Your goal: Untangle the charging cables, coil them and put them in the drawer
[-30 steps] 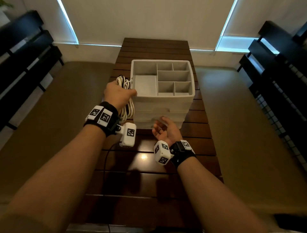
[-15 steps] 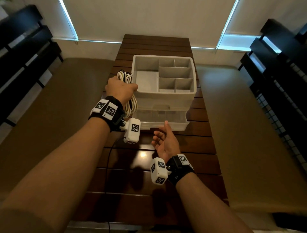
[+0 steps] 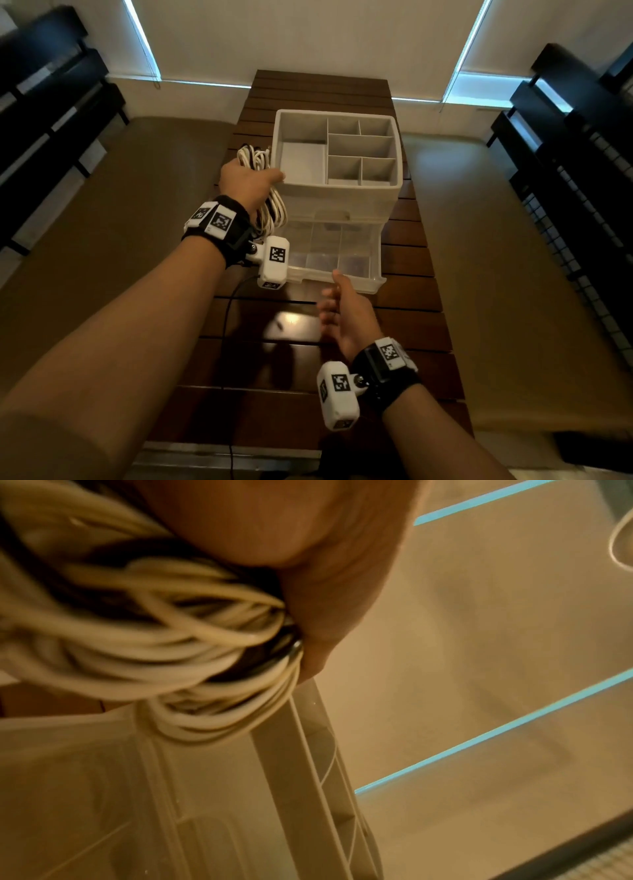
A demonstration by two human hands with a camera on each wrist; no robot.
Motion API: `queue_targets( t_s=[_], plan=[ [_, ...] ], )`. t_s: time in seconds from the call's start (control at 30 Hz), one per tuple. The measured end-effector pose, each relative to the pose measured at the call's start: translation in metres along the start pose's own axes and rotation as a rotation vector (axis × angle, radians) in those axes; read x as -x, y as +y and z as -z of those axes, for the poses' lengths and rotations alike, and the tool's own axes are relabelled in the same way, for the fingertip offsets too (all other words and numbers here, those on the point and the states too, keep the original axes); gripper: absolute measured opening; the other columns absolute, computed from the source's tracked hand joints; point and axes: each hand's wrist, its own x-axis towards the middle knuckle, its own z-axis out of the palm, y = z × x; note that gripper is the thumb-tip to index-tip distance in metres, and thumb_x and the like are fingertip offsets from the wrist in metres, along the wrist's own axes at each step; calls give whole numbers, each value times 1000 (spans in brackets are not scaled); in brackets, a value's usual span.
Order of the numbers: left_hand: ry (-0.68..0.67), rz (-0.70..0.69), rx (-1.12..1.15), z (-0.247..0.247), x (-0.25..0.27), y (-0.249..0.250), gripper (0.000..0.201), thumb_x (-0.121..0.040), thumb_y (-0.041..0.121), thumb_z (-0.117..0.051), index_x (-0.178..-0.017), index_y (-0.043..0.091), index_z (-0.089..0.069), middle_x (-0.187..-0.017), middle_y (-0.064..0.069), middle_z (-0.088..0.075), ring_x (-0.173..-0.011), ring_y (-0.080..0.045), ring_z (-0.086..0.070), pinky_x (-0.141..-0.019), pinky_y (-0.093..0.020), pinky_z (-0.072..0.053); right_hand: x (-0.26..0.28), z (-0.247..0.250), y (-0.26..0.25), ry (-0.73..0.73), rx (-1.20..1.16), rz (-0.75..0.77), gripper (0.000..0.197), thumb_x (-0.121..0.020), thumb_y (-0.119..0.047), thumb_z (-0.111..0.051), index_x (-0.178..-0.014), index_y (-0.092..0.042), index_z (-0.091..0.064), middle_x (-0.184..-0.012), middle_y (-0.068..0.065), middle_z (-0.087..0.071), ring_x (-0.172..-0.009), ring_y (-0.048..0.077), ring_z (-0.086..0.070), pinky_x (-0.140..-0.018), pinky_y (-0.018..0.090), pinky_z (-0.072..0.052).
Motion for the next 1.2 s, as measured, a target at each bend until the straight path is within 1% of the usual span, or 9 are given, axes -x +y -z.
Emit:
queue_targets(
  t_s=[0.07, 0.17, 0.23, 0.4, 0.67, 0.8, 0.93, 1.0, 1.2],
  plan=[
    [20, 48, 125, 6, 6, -9, 25, -75, 12, -90, -88, 16, -68, -86, -4, -71, -82, -21, -70, -79, -35, -60, 8, 14, -19, 115, 236, 83, 33, -96, -42, -66, -86, -11, -65, -58, 1, -59, -48, 15, -49, -46, 28, -37],
    [94, 184, 360, 13, 19, -25, 30, -74, 10, -91, -95, 12, -69, -75, -3, -67, -74, -22, -69, -69, -35, -60, 25, 25, -55, 301, 471, 521, 29, -89, -43, -70, -83, -15, -66, -74, 5, -70, -74, 30, -68, -66, 43, -54],
    [111, 289, 487, 14, 32, -35, 32, -75, 11, -91, -97, 10, -67, -71, -4, -64, -67, -22, -67, -60, -32, -57, 42, 10, -80, 157, 521, 719, 25, -89, -50, -71, -96, -26, -67, -91, -1, -72, -89, 22, -70, -76, 42, -58],
    [-57, 477, 773, -7, 58, -46, 61, -73, 32, -94, -117, -3, -71, -105, -23, -76, -89, -39, -77, -79, -59, -63, 35, -46, -96, -361, 822, 698, 68, -90, -49, -75, -150, -38, -46, -131, -9, -60, -119, 9, -62, -100, 36, -55],
    [-402, 531, 853, -25, 70, -53, 98, -74, 71, -79, -136, -3, -61, -126, -28, -70, -109, -46, -72, -88, -62, -59, 2, -34, -98, -410, 847, 765, 76, -80, -16, -83, -148, -32, -53, -129, 0, -68, -102, 22, -74, -82, 59, -62],
    [-371, 491, 863, -28, 71, -45, 96, -70, 56, -85, -137, -7, -59, -123, -29, -71, -108, -43, -74, -82, -52, -63, -7, -29, -106, -406, 853, 812, 68, -83, -7, -80, -145, -23, -56, -117, 2, -72, -89, 21, -76, -70, 47, -65],
    [-431, 508, 819, -23, 69, -40, 73, -79, 35, -85, -134, -5, -61, -126, -27, -70, -112, -39, -73, -82, -46, -64, -9, -16, -130, -460, 970, 833, 61, -87, -2, -77, -142, -19, -58, -114, 0, -72, -84, 6, -72, -65, 19, -56],
    [-433, 526, 738, -14, 66, -42, 60, -84, 26, -84, -133, -2, -64, -127, -24, -71, -111, -35, -74, -86, -43, -64, -12, -8, -143, -442, 1126, 867, 59, -87, -7, -77, -140, -27, -59, -110, -3, -73, -78, 8, -71, -59, 18, -52],
    [-415, 455, 424, 1, 67, -44, 18, -96, 2, -68, -111, -8, -70, -103, -23, -75, -79, -27, -77, -68, -37, -65, -33, 4, -143, -348, 1502, 812, 59, -85, -13, -78, -139, -31, -61, -115, -3, -72, -90, 9, -65, -82, 26, -50]
  ],
)
